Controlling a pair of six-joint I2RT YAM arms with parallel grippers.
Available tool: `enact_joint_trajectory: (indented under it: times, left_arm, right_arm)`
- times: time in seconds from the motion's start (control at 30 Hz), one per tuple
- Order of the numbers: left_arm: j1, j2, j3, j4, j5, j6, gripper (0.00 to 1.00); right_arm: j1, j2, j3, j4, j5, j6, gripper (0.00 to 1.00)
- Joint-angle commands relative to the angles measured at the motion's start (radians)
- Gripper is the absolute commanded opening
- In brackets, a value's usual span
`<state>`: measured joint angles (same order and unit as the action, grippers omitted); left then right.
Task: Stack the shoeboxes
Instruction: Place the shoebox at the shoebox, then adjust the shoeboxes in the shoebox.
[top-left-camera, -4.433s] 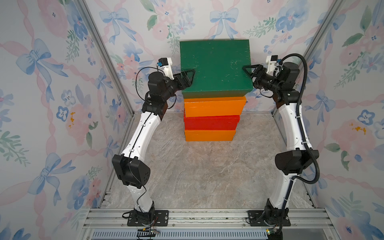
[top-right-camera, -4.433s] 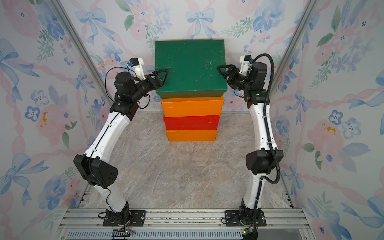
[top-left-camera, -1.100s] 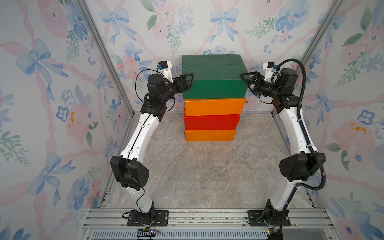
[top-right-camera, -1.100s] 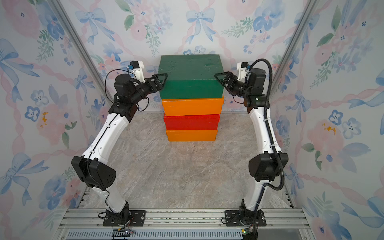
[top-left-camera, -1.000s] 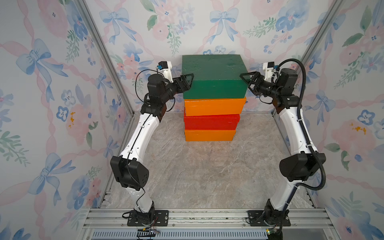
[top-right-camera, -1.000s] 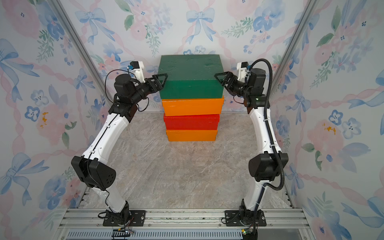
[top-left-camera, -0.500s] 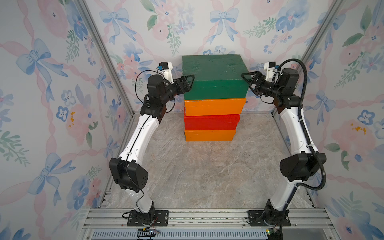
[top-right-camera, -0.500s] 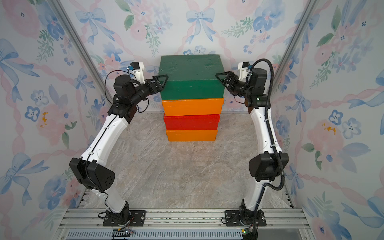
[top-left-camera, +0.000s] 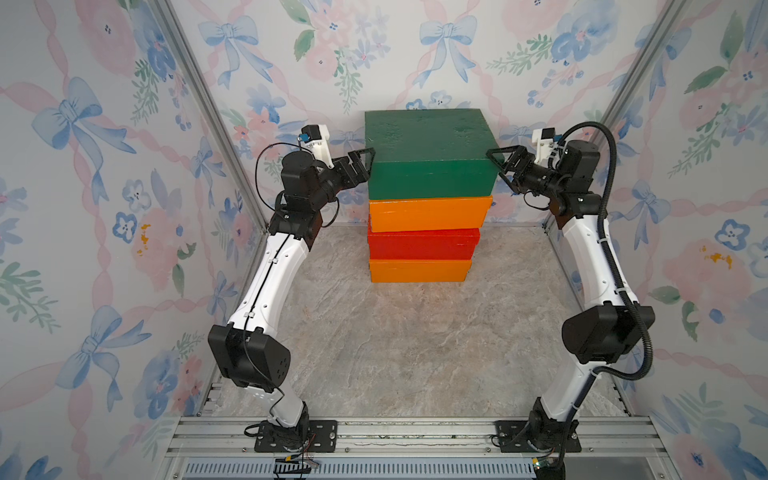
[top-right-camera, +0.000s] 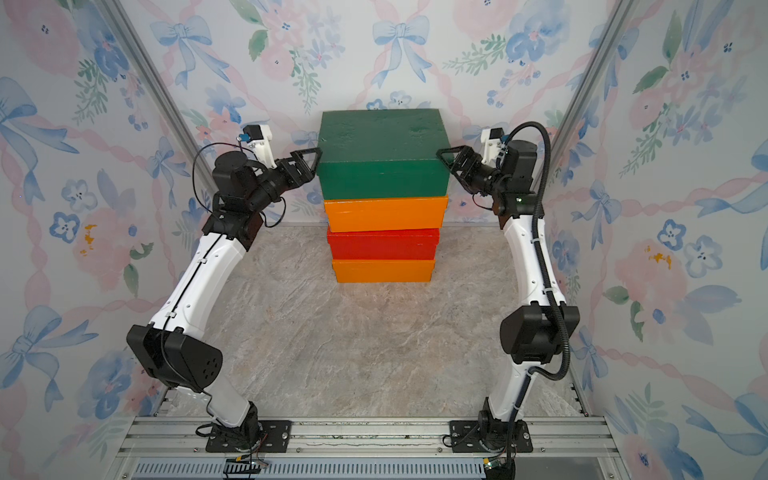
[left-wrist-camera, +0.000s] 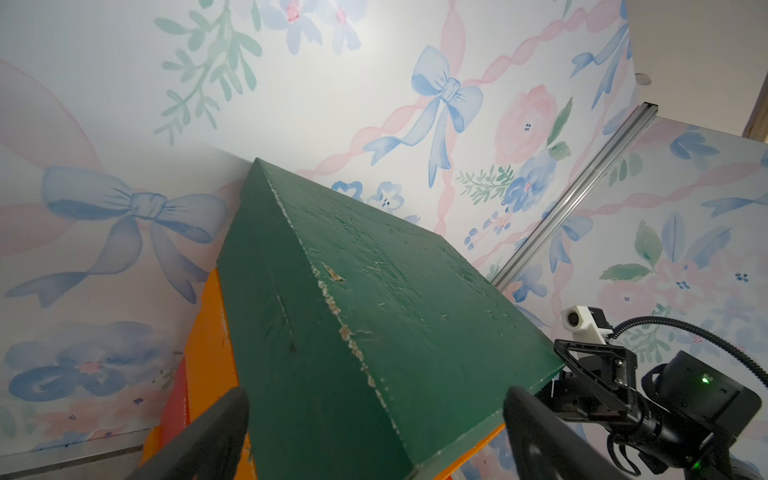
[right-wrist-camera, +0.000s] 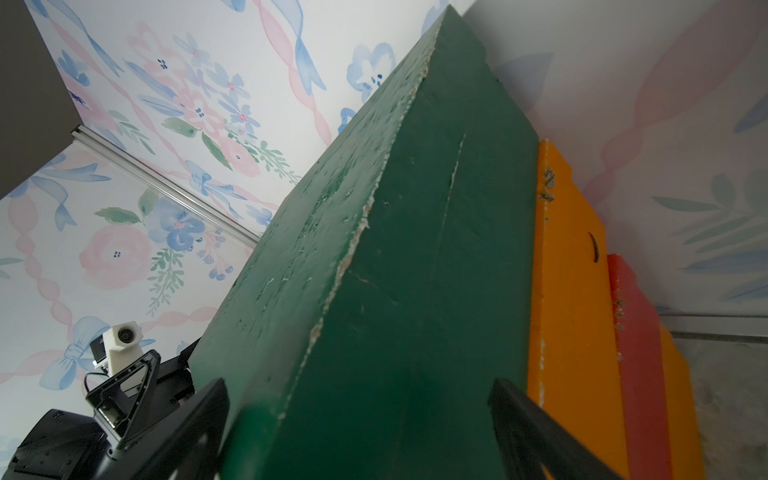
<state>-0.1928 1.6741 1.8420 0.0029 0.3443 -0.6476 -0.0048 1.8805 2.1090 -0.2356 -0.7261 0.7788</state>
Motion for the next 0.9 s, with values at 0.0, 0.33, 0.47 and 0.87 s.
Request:
enact_joint_trajectory:
  times: [0.0,0.33,0.47,0.87]
  left_arm:
    - [0.016,-0.053,-0.040,0.014,-0.015,0.007,0.98]
    - [0.046,-0.139,-0.273,0.111,-0.026,-0.048,0.98]
    - [0.087,-0.177,-0.415,0.271,0.041,-0.137,0.98]
    - [0.131,-0.152,-0.582,0.503,0.153,-0.313,0.97]
  right_arm:
    - [-0.030,-0.061,-0.087,0.071,0.016,0.040,0.97]
    - [-0.094,-0.121,-0.337,0.311,-0.031,0.180,0.97]
    - [-0.112,-0.114,-0.399,0.398,-0.061,0.241,0.97]
    - [-0.111,-0.055,-0.492,0.636,-0.147,0.404,0.97]
